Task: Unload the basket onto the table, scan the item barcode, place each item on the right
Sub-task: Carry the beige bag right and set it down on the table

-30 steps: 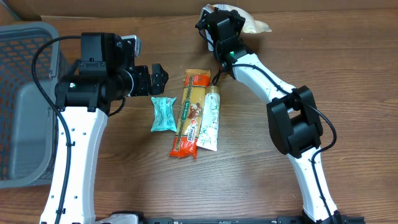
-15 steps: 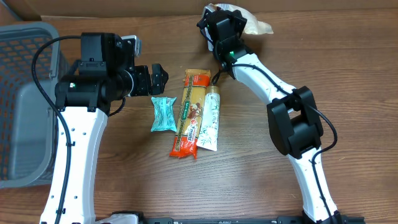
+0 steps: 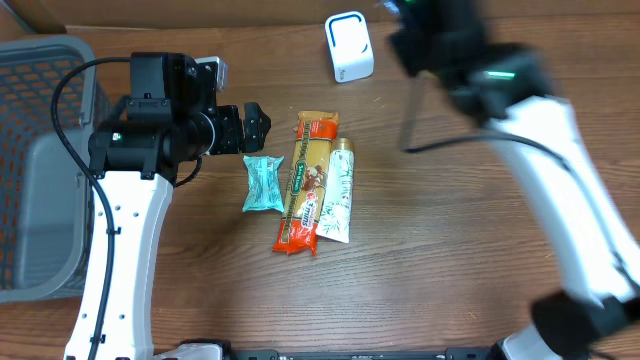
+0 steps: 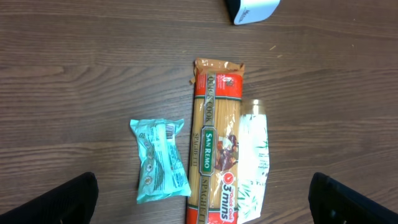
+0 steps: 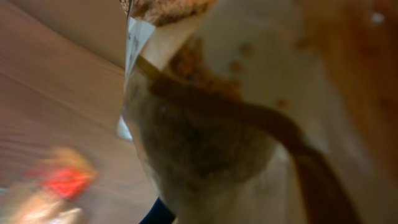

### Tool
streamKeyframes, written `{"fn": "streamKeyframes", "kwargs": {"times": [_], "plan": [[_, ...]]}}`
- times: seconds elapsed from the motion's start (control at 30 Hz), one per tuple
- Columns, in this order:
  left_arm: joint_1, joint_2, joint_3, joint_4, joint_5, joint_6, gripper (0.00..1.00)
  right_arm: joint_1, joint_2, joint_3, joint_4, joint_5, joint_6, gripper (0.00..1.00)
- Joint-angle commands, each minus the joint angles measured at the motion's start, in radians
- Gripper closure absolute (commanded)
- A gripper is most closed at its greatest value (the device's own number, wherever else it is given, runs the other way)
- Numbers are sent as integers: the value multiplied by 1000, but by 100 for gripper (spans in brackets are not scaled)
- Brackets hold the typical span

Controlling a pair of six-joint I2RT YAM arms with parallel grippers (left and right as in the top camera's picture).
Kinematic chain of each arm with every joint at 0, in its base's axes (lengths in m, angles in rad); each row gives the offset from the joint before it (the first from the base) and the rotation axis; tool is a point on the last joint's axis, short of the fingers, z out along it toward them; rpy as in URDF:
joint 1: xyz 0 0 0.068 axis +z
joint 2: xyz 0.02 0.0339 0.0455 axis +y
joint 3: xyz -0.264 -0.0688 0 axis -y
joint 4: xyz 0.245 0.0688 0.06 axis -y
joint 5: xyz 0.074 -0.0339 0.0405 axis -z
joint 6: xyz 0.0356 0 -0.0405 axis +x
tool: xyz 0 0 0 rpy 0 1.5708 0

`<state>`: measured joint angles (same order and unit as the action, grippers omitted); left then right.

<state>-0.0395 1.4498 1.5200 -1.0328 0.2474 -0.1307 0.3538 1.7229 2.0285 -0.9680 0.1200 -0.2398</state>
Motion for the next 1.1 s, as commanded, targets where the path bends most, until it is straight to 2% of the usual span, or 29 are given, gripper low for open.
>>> {"fn": "streamKeyframes", "kwargs": {"times": [0.0,0.1,0.2,0.3,0.47,0.53,0.7,0.9,0.93,1.03,1.07], "plan": [[-11,3,5,0,5,15,0,-152,-6,-6,-135,-443,370,96],[-11,3,5,0,5,16,0,-257,16,-28,-286,-499,436,96],[-11,3,5,0,5,16,0,-326,40,-105,-314,-499,455,96],[-11,3,5,0,5,15,0,-389,50,-241,-212,-483,559,96],[-11,3,5,0,5,15,1,-507,50,-528,43,-389,887,96],[-11,3,5,0,5,15,0,-553,50,-640,152,-390,962,96],[-11,3,5,0,5,15,0,-636,50,-817,311,-389,1027,96],[-11,3,5,0,5,16,0,-674,50,-914,296,-293,1049,95],[-11,3,5,0,5,16,0,-676,50,-917,282,-285,1030,82],[-11,3,5,0,5,15,0,-681,48,-911,250,-281,937,14],[-11,3,5,0,5,16,0,-682,47,-903,231,-277,914,7]]}}
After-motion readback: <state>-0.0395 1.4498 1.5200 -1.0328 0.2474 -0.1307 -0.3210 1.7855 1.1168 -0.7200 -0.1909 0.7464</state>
